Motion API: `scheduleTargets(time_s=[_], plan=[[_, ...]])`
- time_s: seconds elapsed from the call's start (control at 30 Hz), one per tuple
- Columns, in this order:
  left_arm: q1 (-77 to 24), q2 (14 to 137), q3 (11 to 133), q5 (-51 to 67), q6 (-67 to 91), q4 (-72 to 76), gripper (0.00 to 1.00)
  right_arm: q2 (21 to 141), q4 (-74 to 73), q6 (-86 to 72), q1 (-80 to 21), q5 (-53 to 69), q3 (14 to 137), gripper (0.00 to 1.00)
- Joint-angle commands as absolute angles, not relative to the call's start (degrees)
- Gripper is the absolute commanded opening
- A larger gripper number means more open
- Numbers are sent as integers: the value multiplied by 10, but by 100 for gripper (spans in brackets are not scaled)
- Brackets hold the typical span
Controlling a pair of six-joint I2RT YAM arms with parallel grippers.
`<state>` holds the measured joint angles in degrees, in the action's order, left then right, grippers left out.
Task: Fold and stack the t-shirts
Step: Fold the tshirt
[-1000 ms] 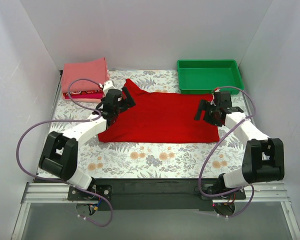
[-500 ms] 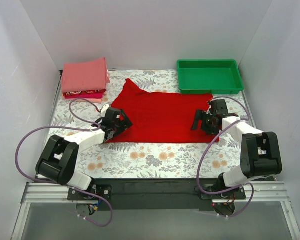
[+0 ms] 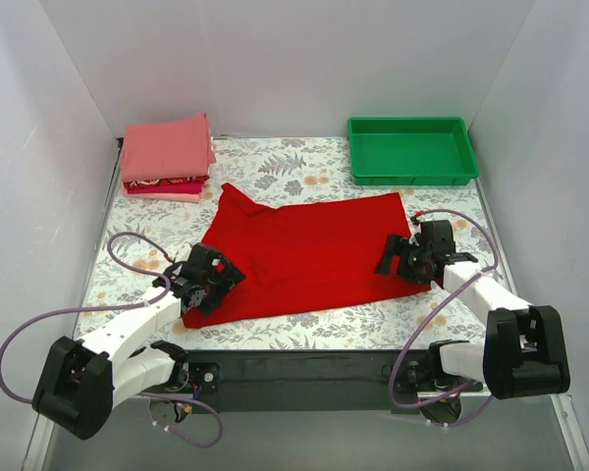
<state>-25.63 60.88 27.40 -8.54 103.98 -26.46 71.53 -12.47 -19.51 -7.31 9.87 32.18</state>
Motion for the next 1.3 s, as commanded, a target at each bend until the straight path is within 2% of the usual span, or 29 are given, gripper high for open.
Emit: scheduleTargets(time_s=[0.0,0.13,0.27,0.53,0.73,1.0,1.17,1.27], plan=[[-258,576,264,-84,1051,-386,95,693,-196,-197,-74,103,293,98],[-259,561,328,-113,1021,-383,95,666,-200,-188,-74,121,340,98],[-259,607,416,-163,974,-353,95,649,-202,-191,-74,120,394,98],[-227,860,626,-225,883,-280,95,609,-202,-167,-74,78,420,98],[-165,1044,801,-197,829,-269,94,608,-202,-156,-73,49,414,98],[-143,1206,958,-217,769,-272,80,638,-200,-145,-72,62,420,98],[-138,1260,991,-233,756,-272,71,637,-200,-143,-72,56,419,98],[-137,1288,1012,-229,753,-272,62,633,-200,-142,-72,52,418,98]])
